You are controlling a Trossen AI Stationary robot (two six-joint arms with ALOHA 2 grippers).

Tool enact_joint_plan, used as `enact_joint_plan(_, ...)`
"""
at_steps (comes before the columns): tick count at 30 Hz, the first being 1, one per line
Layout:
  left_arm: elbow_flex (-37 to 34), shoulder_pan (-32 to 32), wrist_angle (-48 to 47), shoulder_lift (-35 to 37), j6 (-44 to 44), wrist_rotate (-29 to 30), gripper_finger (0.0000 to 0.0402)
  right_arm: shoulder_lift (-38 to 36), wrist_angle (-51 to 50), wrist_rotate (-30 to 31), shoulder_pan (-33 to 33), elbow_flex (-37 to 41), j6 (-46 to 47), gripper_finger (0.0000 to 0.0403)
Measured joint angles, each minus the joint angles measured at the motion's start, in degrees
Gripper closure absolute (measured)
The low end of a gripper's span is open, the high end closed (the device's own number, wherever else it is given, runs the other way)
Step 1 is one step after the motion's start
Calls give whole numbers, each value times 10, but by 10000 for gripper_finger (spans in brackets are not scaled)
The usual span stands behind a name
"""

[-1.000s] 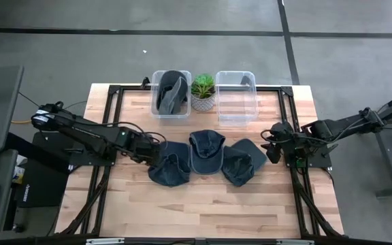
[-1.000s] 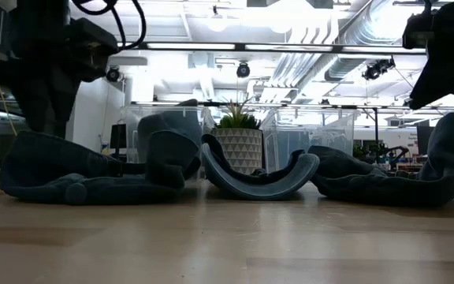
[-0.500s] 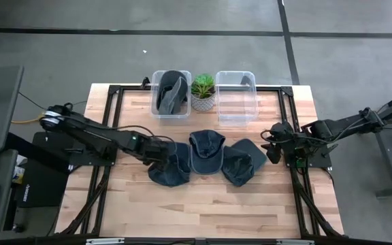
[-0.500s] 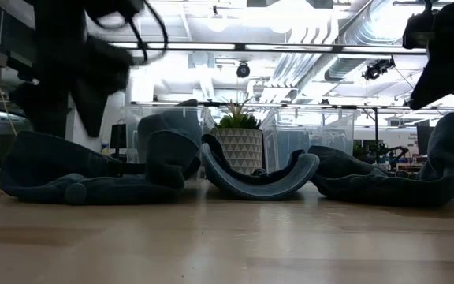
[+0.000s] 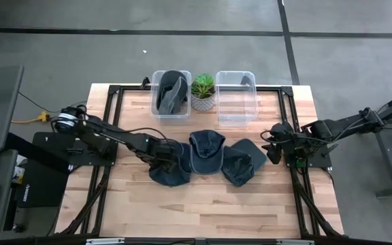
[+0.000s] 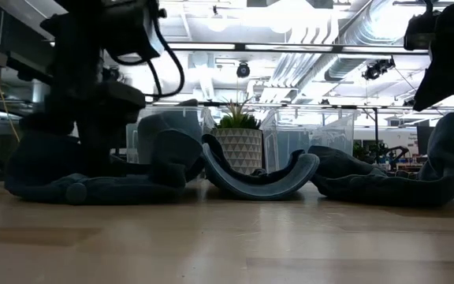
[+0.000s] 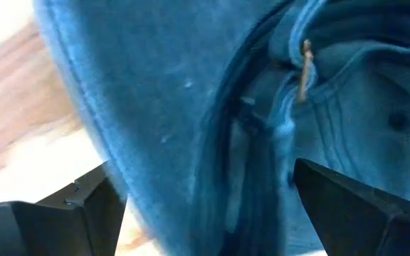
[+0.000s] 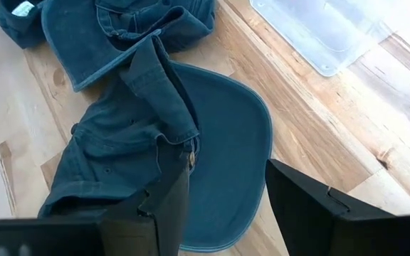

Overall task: Pick & Place hat
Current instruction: Put the left blue cap into the right transparent bin

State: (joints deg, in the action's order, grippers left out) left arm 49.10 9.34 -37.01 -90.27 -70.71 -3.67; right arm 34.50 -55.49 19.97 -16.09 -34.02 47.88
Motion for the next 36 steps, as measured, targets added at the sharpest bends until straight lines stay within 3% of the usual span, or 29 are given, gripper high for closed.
enact_joint_plan(6, 2, 0, -3, -7, -2, 1, 67, 0, -5, 1, 0, 0, 0, 221)
enact_joint_plan(11, 1, 0, -6, -8, -16, 15, 113, 0, -9, 2, 0, 0, 0, 221)
enact_joint_plan(17, -1, -1, -15, -10, -16, 8, 216, 0, -9, 2, 0, 0, 0, 221)
enact_joint_plan(24, -1, -1, -30, -15, -32, 9, 383, 0, -9, 0, 0, 0, 0, 221)
enact_joint_plan(36, 0, -1, -29, -11, -30, -6, 401, 0, -9, -10, 0, 0, 0, 221)
